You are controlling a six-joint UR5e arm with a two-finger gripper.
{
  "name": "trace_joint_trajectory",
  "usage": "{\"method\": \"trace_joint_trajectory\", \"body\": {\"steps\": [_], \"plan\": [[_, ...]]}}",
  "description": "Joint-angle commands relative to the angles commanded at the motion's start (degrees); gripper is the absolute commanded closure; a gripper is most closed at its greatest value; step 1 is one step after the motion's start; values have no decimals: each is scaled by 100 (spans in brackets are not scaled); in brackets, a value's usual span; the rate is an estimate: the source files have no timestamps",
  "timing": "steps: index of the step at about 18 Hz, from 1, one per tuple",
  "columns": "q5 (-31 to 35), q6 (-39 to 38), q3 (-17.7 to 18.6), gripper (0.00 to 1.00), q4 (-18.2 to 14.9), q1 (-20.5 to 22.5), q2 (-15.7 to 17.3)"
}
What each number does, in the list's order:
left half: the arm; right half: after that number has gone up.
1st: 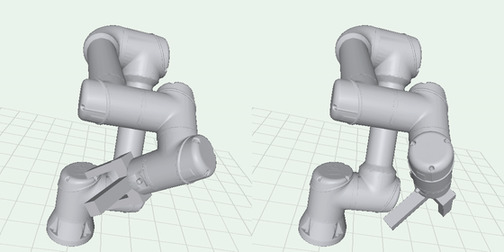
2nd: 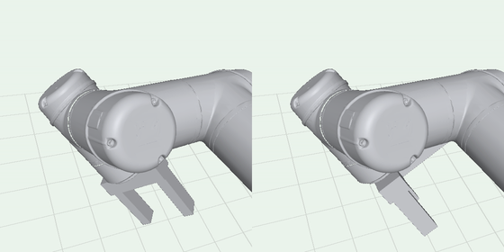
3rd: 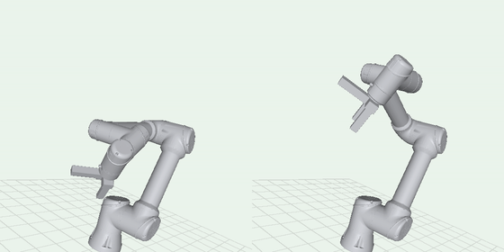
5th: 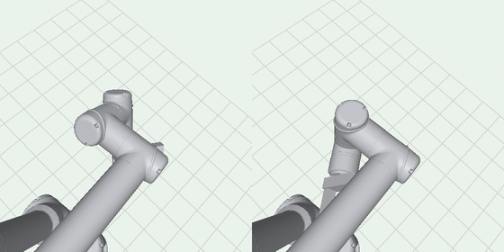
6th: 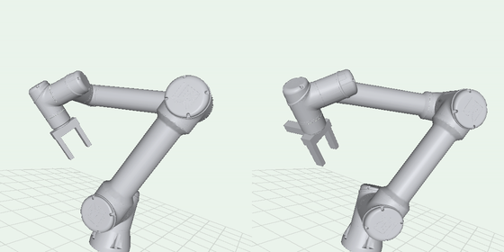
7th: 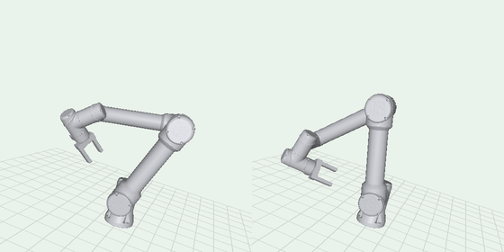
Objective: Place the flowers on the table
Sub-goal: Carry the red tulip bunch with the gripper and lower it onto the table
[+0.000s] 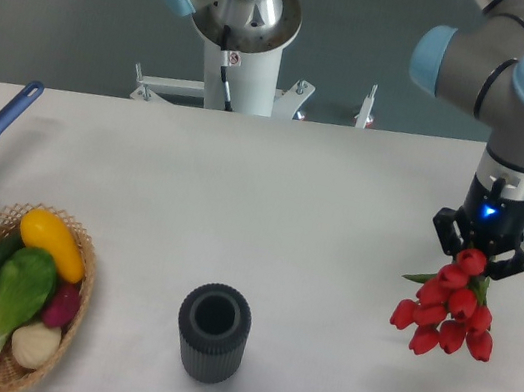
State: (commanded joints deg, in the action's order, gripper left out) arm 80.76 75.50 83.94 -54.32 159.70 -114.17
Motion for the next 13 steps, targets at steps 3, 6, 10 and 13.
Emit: {"method": "trace_joint_trajectory", "body": {"steps": [3,6,10,13], "plan": [[307,-88,9,100,0,-193,-9],[405,-508,78,100,9,-421,-44],[562,-1029,360,100,9,-712,35],[730,-1011,413,99,-18,-747,-35]]}}
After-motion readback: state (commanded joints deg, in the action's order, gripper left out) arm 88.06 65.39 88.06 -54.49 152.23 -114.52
